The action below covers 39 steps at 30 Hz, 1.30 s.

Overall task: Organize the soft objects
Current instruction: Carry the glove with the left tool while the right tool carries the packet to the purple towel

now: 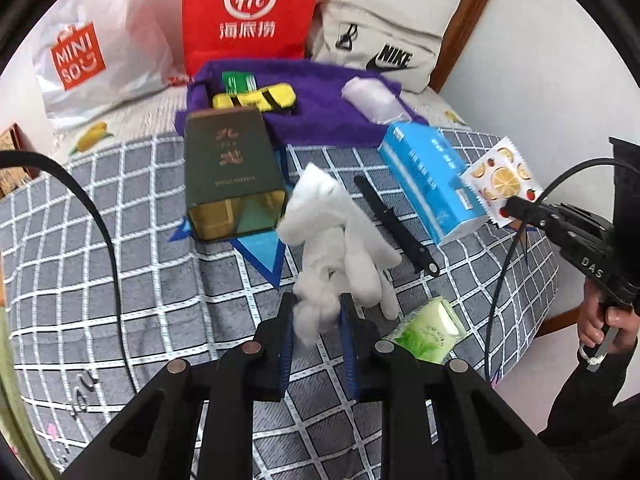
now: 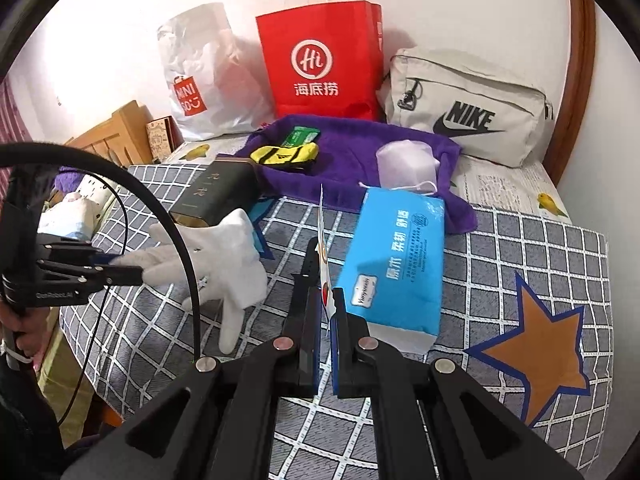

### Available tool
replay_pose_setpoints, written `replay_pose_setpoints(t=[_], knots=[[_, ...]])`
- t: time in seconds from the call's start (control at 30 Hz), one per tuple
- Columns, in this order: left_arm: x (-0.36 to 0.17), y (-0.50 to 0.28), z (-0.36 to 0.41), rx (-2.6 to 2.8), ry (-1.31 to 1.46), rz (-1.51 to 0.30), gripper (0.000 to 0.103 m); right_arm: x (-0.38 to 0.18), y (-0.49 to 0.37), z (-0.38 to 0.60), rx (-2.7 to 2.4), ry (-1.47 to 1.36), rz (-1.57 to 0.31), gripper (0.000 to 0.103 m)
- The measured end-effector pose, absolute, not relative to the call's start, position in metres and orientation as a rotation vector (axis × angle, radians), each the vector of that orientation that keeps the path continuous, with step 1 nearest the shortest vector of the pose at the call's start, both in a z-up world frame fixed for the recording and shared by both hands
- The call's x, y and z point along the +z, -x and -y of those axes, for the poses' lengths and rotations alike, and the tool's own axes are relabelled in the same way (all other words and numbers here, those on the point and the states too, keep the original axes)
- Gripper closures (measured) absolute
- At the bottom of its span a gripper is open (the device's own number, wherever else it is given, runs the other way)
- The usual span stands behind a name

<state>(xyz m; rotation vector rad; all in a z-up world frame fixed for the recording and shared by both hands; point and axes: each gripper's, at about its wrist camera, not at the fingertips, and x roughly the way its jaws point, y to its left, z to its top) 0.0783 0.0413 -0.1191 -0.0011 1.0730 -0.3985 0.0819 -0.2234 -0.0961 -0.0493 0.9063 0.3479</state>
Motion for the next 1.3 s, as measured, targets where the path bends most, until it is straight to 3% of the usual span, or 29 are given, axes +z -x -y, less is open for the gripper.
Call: replay_pose_setpoints(t=[0.47, 1.3], knots=[[-0.083, -0.073, -0.059, -0.384, 0.047, -0.964, 0.084, -0.079, -0.082, 0.214, 0.371, 0.05, -0.873, 0.099], [-0.058, -0.196, -0.053, -0.359, 0.088, -0.896, 0.084, -0.058, -0.19, 0.226, 0.332, -0.003, -0.839, 0.099]])
